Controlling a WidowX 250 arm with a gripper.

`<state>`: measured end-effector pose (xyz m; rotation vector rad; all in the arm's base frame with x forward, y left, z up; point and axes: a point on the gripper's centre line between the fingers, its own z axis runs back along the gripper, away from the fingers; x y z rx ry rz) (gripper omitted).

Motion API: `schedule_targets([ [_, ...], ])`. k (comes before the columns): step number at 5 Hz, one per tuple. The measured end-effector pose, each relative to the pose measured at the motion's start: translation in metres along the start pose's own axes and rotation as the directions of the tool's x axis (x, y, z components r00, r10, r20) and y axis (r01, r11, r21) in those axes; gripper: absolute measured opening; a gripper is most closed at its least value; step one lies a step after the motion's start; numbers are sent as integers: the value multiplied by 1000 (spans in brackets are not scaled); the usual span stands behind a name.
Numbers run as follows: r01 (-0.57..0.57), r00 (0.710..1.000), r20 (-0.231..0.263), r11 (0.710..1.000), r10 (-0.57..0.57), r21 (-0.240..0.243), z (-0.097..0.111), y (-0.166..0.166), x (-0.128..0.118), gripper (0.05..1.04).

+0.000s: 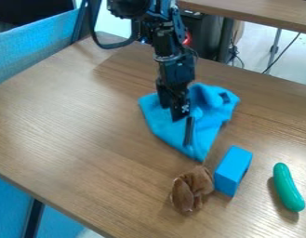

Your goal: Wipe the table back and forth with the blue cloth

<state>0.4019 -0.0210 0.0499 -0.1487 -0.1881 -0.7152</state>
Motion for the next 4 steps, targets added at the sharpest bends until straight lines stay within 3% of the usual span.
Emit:
schedule_targets([
  [1, 44, 999, 7, 999, -43, -21, 2, -17, 3, 1000],
  [2, 63, 997, 41, 998, -63, 0, 13, -17, 9, 1000],
  [3, 83, 989, 119, 996, -88, 43, 44, -15, 26, 999],
  [4, 86, 982, 163, 993, -97, 76, 79, -15, 34, 999],
])
